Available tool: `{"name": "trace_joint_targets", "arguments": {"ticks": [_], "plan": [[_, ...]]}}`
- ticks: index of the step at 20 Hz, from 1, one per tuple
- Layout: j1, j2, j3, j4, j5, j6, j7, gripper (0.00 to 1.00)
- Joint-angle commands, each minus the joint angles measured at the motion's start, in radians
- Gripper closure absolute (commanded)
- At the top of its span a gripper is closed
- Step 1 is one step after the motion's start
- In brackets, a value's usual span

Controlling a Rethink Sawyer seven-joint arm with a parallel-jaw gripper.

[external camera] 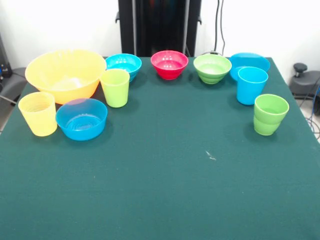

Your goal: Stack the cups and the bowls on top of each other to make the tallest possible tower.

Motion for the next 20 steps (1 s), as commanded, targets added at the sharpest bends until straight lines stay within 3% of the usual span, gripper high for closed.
{"name": "trace_joint_targets", "arguments": {"ticks": [1,16,20], "plan": [[0.021,0.026,0.030,0.062,0.011,-0.020,0.148,0.00],[0.064,0.095,0.020,0.084,-0.059,-0.253,0.203,0.00],[0.077,0.096,0.014,0.088,-0.059,-0.270,0.204,0.00]]}}
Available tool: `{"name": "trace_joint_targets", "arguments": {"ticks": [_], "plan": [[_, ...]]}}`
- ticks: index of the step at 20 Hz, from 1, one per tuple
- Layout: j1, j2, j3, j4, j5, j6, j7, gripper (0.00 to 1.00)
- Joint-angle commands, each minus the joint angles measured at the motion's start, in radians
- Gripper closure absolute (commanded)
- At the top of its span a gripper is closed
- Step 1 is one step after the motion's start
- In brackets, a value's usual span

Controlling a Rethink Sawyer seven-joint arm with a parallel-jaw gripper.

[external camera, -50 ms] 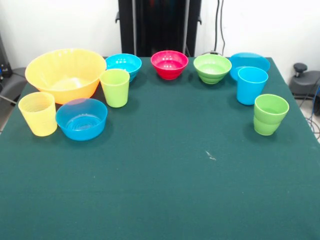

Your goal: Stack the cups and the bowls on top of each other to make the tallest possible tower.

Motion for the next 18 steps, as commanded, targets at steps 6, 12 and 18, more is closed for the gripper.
{"name": "trace_joint_targets", "arguments": {"ticks": [6,12,18], "plan": [[0.050,0.106,-0.011,0.106,-0.084,-0.163,0.167,0.00],[0.084,0.136,-0.045,0.116,-0.090,-0.241,0.171,0.00],[0.106,0.178,-0.074,0.113,-0.097,-0.329,0.166,0.00]]}}
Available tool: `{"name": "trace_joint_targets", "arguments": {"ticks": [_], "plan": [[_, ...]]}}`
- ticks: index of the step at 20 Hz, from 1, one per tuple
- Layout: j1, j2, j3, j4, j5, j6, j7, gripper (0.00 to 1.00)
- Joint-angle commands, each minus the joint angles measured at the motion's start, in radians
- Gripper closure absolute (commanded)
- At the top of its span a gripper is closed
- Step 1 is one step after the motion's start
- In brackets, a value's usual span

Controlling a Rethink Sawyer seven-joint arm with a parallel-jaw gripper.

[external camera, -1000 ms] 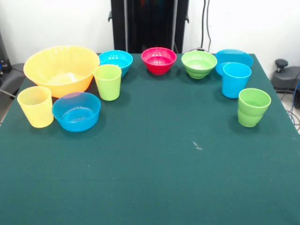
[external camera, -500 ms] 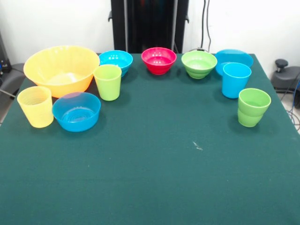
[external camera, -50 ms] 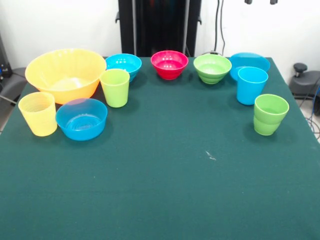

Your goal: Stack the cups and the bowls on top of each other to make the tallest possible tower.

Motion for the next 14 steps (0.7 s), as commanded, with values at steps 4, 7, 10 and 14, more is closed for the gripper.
{"name": "trace_joint_targets", "arguments": {"ticks": [4,7,10,14], "plan": [[0.025,0.135,-0.029,0.073,-0.076,-0.126,0.151,0.00],[0.031,0.136,-0.034,0.069,-0.070,-0.128,0.144,0.00],[0.044,0.145,-0.047,0.066,-0.068,-0.146,0.139,0.00],[0.056,0.154,-0.059,0.067,-0.069,-0.169,0.138,0.00]]}}
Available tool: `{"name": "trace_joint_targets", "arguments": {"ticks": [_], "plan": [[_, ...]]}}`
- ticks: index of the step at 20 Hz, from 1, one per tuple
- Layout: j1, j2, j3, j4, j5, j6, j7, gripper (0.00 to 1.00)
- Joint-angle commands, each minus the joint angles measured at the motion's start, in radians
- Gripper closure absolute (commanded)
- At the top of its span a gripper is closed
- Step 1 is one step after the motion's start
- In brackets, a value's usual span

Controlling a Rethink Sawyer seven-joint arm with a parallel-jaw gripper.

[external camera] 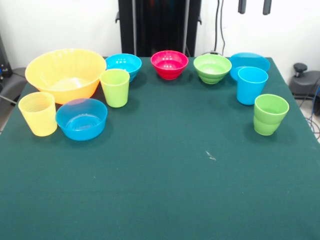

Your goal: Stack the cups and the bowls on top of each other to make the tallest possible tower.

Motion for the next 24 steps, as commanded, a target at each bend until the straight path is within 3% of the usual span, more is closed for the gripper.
{"name": "trace_joint_targets", "arguments": {"ticks": [1,24], "plan": [[0.026,0.082,-0.006,0.058,-0.060,-0.042,0.138,0.00],[0.198,0.244,-0.185,-0.020,-0.085,-0.200,0.085,0.00]]}}
